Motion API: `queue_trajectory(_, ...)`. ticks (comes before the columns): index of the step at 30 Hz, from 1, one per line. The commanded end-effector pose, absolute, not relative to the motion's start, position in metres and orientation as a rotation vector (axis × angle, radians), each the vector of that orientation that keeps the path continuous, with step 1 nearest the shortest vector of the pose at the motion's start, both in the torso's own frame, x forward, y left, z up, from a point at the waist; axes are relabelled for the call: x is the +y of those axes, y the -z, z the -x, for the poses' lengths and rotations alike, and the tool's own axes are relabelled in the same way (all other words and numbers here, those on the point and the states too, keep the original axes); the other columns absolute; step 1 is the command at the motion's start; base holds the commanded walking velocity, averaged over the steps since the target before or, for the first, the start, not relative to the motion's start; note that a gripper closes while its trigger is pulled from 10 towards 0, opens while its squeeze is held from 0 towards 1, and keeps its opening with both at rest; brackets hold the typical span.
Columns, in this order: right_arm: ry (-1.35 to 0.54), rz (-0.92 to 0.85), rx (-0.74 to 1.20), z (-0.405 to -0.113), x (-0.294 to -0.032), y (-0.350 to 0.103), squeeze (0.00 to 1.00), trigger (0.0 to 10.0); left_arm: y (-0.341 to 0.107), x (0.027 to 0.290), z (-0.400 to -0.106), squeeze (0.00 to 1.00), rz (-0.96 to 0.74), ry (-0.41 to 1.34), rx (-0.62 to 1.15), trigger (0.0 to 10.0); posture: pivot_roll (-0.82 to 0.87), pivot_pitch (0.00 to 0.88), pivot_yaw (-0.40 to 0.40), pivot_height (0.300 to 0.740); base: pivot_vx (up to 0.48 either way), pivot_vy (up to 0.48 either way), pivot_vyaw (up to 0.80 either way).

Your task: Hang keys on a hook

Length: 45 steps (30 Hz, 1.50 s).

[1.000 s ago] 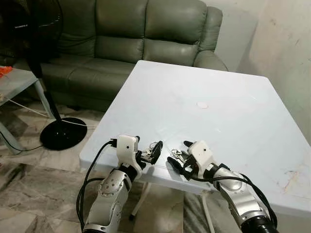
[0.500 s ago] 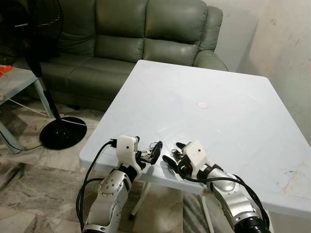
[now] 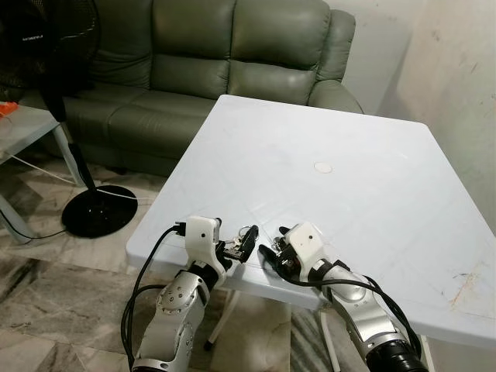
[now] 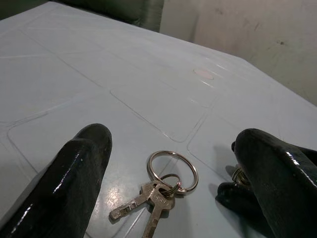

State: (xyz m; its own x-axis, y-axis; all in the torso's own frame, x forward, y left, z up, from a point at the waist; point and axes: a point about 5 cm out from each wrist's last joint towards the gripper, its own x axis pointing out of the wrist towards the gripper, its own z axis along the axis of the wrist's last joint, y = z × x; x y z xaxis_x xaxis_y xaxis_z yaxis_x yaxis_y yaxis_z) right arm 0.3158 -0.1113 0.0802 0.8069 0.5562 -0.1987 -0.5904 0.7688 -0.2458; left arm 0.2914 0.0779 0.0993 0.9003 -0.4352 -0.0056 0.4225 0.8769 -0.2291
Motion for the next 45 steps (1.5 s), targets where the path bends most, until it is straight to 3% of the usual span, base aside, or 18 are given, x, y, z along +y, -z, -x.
queue_trajectory(1,-0.601,0.325,0.132,-0.319,-0.116,-0.08,0.0,0.0,-0.101,0.066,-0.286,0.0,0.264,0.458,0.049,10.0,0.04,0.033,-0.09,0.74,0.0,0.0,0.0)
queue_trajectory(4,-0.598,0.331,0.13,-0.321,-0.118,-0.081,0.0,0.0,-0.102,0.066,-0.286,0.0,0.265,0.457,0.048,10.0,0.04,0.034,-0.091,0.74,0.0,0.0,0.0)
queue_trajectory(5,-0.597,0.33,0.131,-0.321,-0.119,-0.081,0.0,0.9,-0.102,0.066,-0.286,0.0,0.266,0.457,0.048,10.0,0.04,0.034,-0.091,0.74,0.0,0.0,0.0)
queue_trajectory(6,-0.605,0.328,0.131,-0.321,-0.119,-0.081,0.0,2.4,-0.102,0.066,-0.286,0.0,0.266,0.457,0.048,10.0,0.04,0.037,-0.091,0.74,0.0,0.0,0.0)
queue_trajectory(7,-0.614,0.324,0.129,-0.321,-0.12,-0.081,0.0,9.8,-0.102,0.066,-0.286,0.0,0.267,0.457,0.048,10.0,0.04,0.037,-0.091,0.74,0.0,0.0,0.0)
queue_trajectory(8,-0.638,0.297,0.144,-0.32,-0.122,-0.08,0.0,10.0,-0.101,0.066,-0.286,0.0,0.266,0.456,0.049,10.0,0.04,0.039,-0.09,0.74,0.0,0.0,0.0)
queue_trajectory(21,-0.697,0.224,0.149,-0.32,-0.133,-0.081,0.0,10.0,-0.102,0.066,-0.286,0.0,0.266,0.459,0.05,10.0,0.03,0.048,-0.081,0.74,0.0,0.0,0.0)
queue_trajectory(22,-0.697,0.216,0.141,-0.32,-0.133,-0.082,0.0,8.1,-0.102,0.066,-0.286,0.0,0.266,0.46,0.05,10.0,0.03,0.048,-0.081,0.74,0.0,0.0,0.0)
queue_trajectory(23,-0.701,0.205,0.132,-0.32,-0.134,-0.083,0.0,2.1,-0.102,0.066,-0.286,0.0,0.266,0.46,0.05,10.0,0.03,0.048,-0.08,0.74,0.0,0.0,0.0)
queue_trajectory(25,-0.699,0.205,0.126,-0.32,-0.134,-0.084,0.0,2.0,-0.102,0.066,-0.286,0.0,0.266,0.46,0.05,10.0,0.03,0.048,-0.08,0.74,0.0,0.0,0.0)
queue_trajectory(26,-0.687,0.194,0.117,-0.321,-0.136,-0.085,0.0,0.0,-0.102,0.066,-0.287,0.0,0.267,0.46,0.05,10.0,0.03,0.048,-0.08,0.74,0.0,0.0,0.0)
queue_trajectory(40,-0.684,0.207,0.118,-0.321,-0.138,-0.083,0.0,0.0,-0.102,0.065,-0.287,0.0,0.27,0.461,0.05,10.0,0.03,0.051,-0.079,0.74,0.0,0.0,0.0)
queue_trajectory(42,-0.698,0.209,0.124,-0.32,-0.137,-0.082,0.0,2.4,-0.102,0.066,-0.287,0.0,0.274,0.459,0.05,10.0,0.03,0.051,-0.08,0.74,0.0,0.0,0.0)
queue_trajectory(43,-0.711,0.214,0.137,-0.32,-0.137,-0.081,0.0,10.0,-0.103,0.066,-0.287,0.0,0.277,0.456,0.049,10.0,0.03,0.05,-0.08,0.74,0.0,0.0,0.0)
queue_trajectory(45,-0.717,0.216,0.146,-0.32,-0.137,-0.081,0.0,10.0,-0.103,0.066,-0.288,0.0,0.277,0.456,0.049,10.0,0.03,0.05,-0.08,0.74,0.0,0.0,0.0)
